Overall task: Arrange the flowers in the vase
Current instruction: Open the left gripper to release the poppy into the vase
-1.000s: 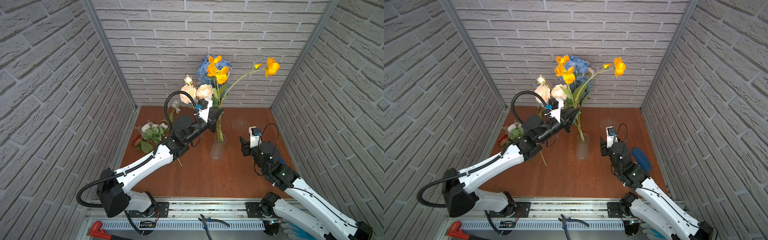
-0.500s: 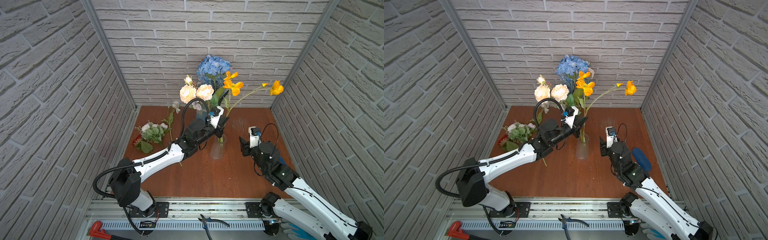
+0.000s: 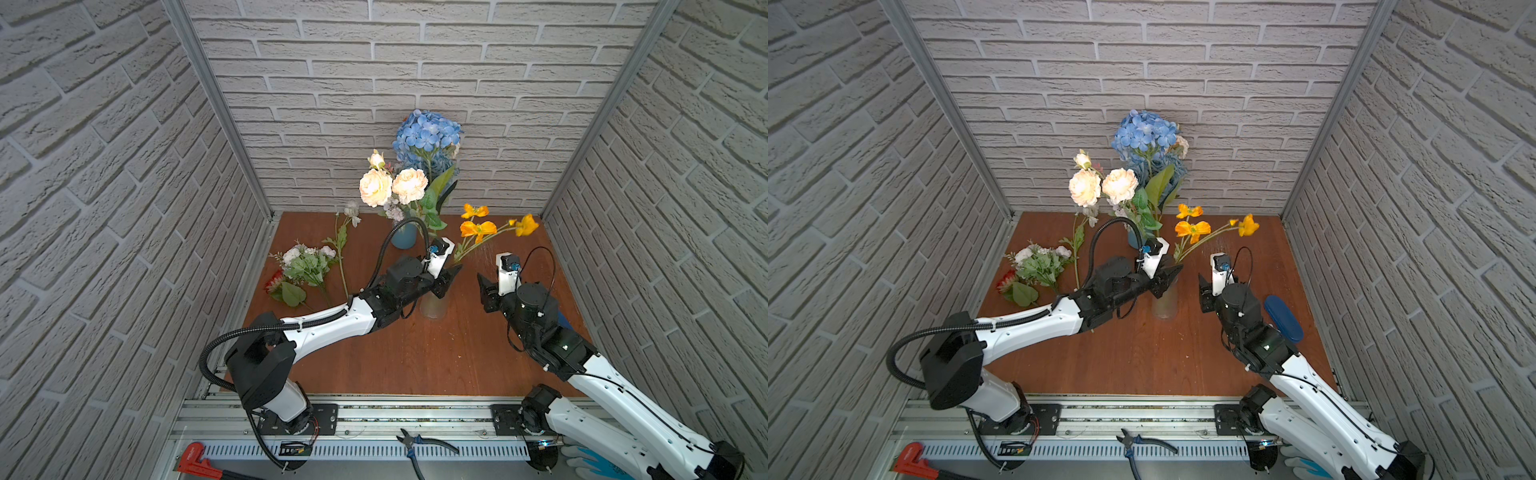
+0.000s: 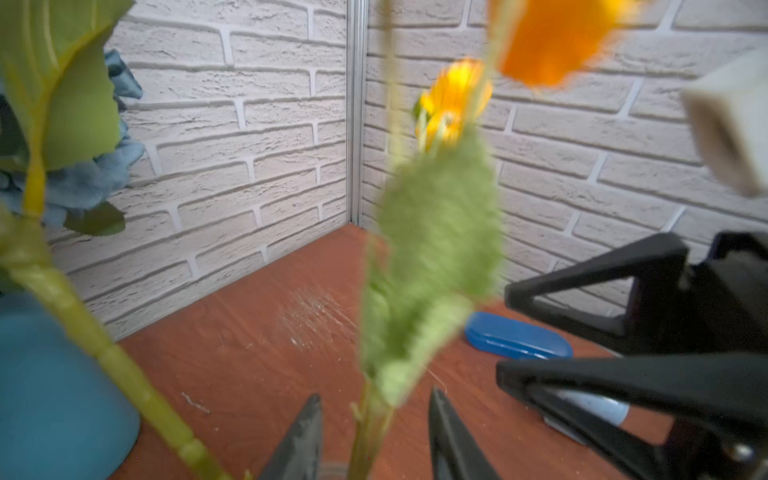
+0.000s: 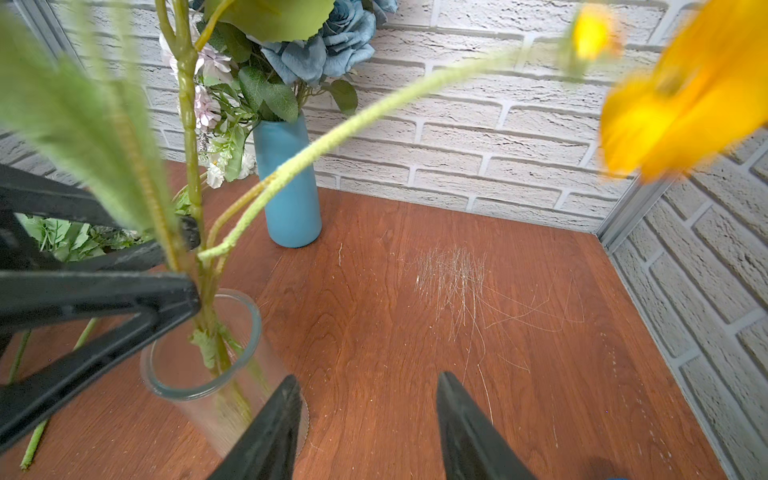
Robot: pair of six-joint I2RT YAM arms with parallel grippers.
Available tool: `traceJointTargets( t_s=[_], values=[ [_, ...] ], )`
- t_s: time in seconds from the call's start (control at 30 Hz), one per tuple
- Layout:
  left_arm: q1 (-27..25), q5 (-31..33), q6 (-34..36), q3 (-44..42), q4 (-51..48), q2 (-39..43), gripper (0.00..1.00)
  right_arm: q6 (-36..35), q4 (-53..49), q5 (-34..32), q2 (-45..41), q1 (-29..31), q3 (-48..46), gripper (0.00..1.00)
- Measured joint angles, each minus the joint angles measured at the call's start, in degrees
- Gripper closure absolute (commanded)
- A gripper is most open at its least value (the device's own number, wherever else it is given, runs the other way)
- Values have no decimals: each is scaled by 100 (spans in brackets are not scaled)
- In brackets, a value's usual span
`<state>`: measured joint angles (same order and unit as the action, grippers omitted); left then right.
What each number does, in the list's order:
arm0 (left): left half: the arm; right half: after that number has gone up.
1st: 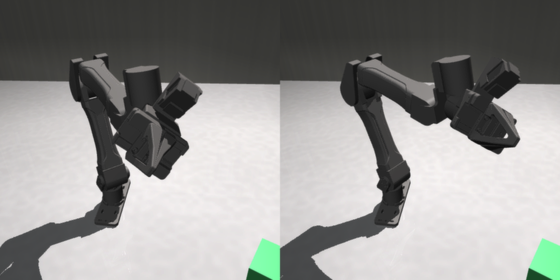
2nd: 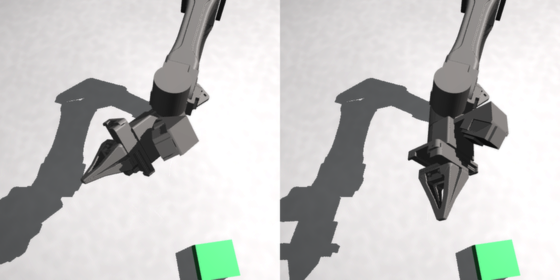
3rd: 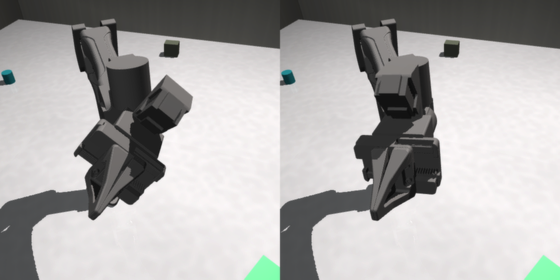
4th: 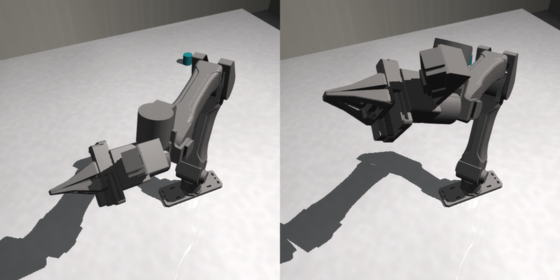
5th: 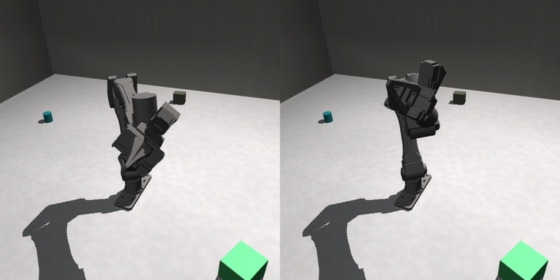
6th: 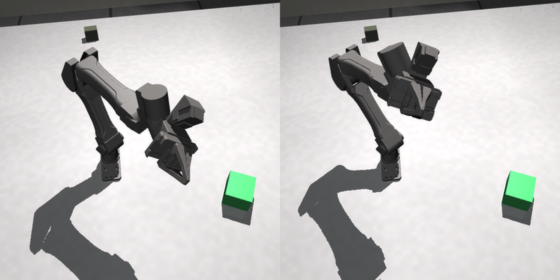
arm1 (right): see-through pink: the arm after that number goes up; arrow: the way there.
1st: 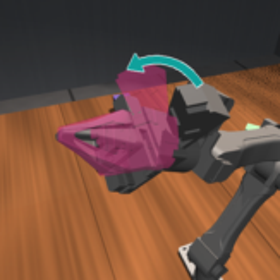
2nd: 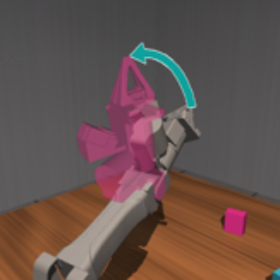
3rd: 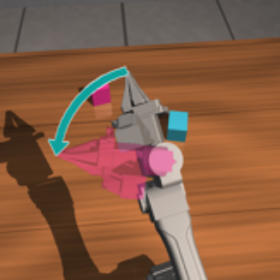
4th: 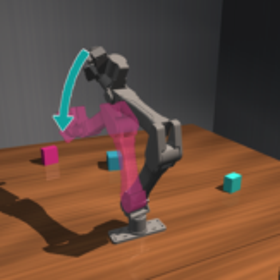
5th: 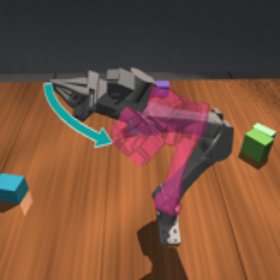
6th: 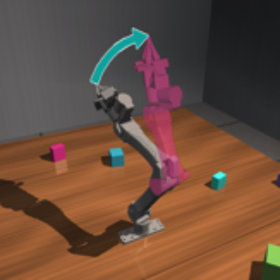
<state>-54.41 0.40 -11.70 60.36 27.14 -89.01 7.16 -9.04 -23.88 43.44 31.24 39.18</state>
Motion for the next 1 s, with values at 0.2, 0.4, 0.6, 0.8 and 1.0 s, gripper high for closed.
traceJointTargets(
  t_s=[0.2, 0.4, 0.6, 0.8, 1.0],
  values=[
    [-96, 94, -157, -46, -105, 155, 2, 17, -7, 50, -37, -2, 0, 31],
    [-201, 118, -348, -203, -621, 994, 2, 313, -33, 79, -96, -7, 4, 0],
    [-223, 188, -634, -439, -1237, 2079, 2, 540, -284, 393, 72, -15, 232, 1],
    [-170, 695, -1010, -1102, -2065, 3051, 2, 581, -612, 1174, 275, -13, 708, 11],
    [824, 1167, -1698, -1853, -2889, 3950, 2, 741, -1054, 1513, 455, 328, 1016, 20]
  ],
)
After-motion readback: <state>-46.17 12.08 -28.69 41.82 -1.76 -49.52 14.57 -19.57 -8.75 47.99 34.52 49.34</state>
